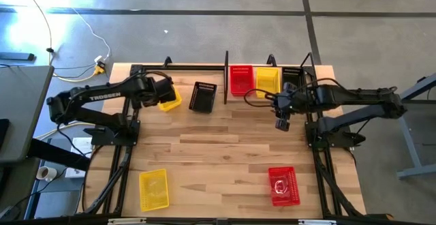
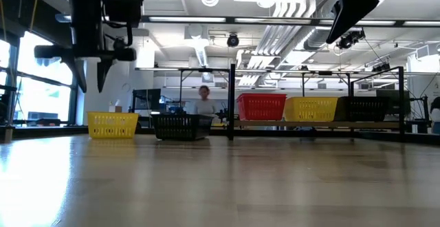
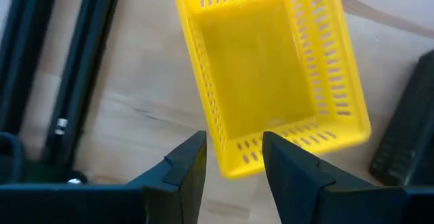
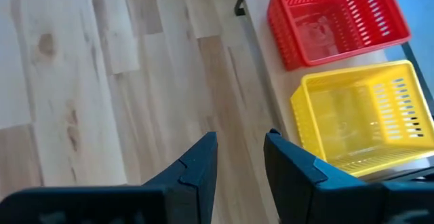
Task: Stack baskets on shelf by color
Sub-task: Stack the top yellow bin on top of the yellow bin on the shelf
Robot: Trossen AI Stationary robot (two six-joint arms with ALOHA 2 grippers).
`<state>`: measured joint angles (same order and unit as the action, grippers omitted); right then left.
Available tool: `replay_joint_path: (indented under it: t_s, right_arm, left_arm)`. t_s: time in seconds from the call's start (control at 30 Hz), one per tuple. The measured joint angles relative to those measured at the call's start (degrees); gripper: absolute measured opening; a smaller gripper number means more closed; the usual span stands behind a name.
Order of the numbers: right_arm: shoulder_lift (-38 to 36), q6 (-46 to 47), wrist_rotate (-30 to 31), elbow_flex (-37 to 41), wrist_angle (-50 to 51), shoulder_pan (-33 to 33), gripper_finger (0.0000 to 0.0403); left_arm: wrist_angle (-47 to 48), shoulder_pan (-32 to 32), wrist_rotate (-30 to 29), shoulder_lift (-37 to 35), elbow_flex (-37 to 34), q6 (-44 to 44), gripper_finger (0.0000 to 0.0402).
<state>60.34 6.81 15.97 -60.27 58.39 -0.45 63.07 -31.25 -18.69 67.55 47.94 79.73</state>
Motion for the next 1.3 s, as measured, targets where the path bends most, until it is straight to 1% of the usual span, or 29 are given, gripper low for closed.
replay_joint_path:
  t_s: [0.17, 0.33, 0.5, 0.67, 0.9, 1.0, 1.07, 1.13, 1.3]
  right_arm:
    - [0.0, -2.4, 0.0, 0.0, 0.0, -1.6, 0.0108]
    - [0.0, -4.3, -0.1, 0.0, 0.0, -2.7, 0.0108]
    - [0.0, -4.3, -0.7, 0.0, 0.0, -3.4, 0.0108]
    - [0.0, -4.5, -1.5, 0.0, 0.0, -3.8, 0.0108]
    - [0.0, -4.4, -1.6, 0.0, 0.0, -3.8, 0.0108]
    - [0.0, -4.5, -1.6, 0.0, 0.0, -3.8, 0.0108]
    - [0.0, -4.5, -1.6, 0.0, 0.0, -3.8, 0.0108]
    - [0.0, -4.5, -1.6, 0.0, 0.0, -3.8, 0.0108]
    - [0.0, -4.4, -1.6, 0.0, -1.1, -3.8, 0.0108]
  left_arm:
    - [-6.1, -1.7, -0.2, 0.0, -4.2, 2.9, 0.0134]
    - [-9.9, -3.0, -1.4, 0.0, -7.5, 5.1, 0.0134]
    - [-10.6, -3.9, -1.6, 0.1, -9.0, 5.6, 0.0134]
    - [-11.1, -5.3, -3.0, 0.1, -10.3, 5.6, 0.0133]
    - [-21.4, -7.2, -2.5, 0.1, -15.4, 5.6, 0.0133]
    - [-23.1, -7.6, -2.3, 0.1, -16.7, 5.6, 0.0132]
    - [-23.2, -7.8, -2.1, 0.1, -16.9, 5.6, 0.0125]
    - [-23.3, -7.7, -2.1, 0.1, -16.9, 5.0, 0.011]
    - [-23.6, -7.7, -2.2, 0.1, -16.9, 3.0, 0.0041]
